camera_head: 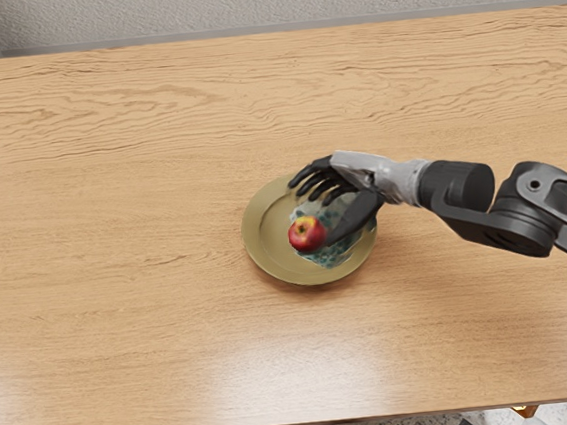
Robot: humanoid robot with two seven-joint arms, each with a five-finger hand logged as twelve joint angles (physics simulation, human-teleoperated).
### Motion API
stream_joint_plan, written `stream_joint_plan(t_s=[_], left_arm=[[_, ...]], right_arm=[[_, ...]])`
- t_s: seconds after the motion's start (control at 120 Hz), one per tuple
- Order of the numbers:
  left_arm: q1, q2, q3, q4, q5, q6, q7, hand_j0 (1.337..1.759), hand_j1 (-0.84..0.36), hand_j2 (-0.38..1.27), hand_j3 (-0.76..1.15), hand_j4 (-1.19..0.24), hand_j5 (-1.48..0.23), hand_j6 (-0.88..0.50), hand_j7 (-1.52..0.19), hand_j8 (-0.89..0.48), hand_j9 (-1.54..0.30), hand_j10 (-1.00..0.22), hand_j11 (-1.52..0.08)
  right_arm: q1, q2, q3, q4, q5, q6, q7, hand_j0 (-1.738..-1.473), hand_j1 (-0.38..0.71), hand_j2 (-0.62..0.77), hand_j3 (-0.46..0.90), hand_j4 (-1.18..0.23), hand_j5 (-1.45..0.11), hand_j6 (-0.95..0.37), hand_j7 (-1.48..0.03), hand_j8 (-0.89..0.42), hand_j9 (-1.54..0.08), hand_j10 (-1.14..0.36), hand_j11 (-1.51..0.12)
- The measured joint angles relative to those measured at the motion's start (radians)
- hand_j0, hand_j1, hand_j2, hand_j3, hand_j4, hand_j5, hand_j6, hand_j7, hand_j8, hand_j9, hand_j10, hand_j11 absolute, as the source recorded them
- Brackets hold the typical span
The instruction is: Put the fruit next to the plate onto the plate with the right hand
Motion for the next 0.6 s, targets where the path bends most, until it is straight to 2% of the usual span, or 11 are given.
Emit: stream_joint_plan(t_s=[0.1,0.2,0.442,0.6], left_arm=[[0.0,0.0,0.0,0.0,0.0,0.0,0.0,1.658,0.34,0.0,0.0,-0.01,-0.01,-0.01,-0.01,-0.01,-0.01,-0.01,-0.01],[0.0,0.0,0.0,-0.001,0.0,0.0,0.0,1.658,0.34,0.0,0.0,-0.01,-0.01,-0.01,-0.01,-0.01,-0.01,-0.01,-0.01],[0.011,0.0,0.0,-0.003,-0.002,0.0,0.0,1.658,0.34,0.0,0.0,-0.01,-0.01,-0.01,-0.01,-0.01,-0.01,-0.01,-0.01],[0.017,0.0,0.0,-0.003,-0.002,-0.001,0.0,1.658,0.34,0.0,0.0,-0.01,-0.01,-0.01,-0.01,-0.01,-0.01,-0.01,-0.01]], right_arm=[[0.001,-0.012,0.044,0.018,0.004,0.04,-0.045,-1.658,0.0,-0.04,0.0,-0.3,-0.39,-0.29,-0.38,-0.28,-0.38,-0.3,-0.38],[0.001,-0.068,0.102,0.025,0.058,0.131,-0.067,-1.658,-0.06,-0.04,0.0,-0.25,-0.32,-0.24,-0.32,-0.24,-0.32,-0.25,-0.32],[0.001,-0.34,0.179,0.014,0.307,0.43,-0.078,-1.658,-0.23,-0.01,0.0,-0.1,-0.13,-0.1,-0.13,-0.1,-0.13,-0.1,-0.13],[0.007,-0.441,0.187,-0.02,0.372,0.506,-0.079,-1.658,-0.3,-0.01,0.0,-0.05,-0.06,-0.05,-0.06,-0.05,-0.06,-0.05,-0.06]])
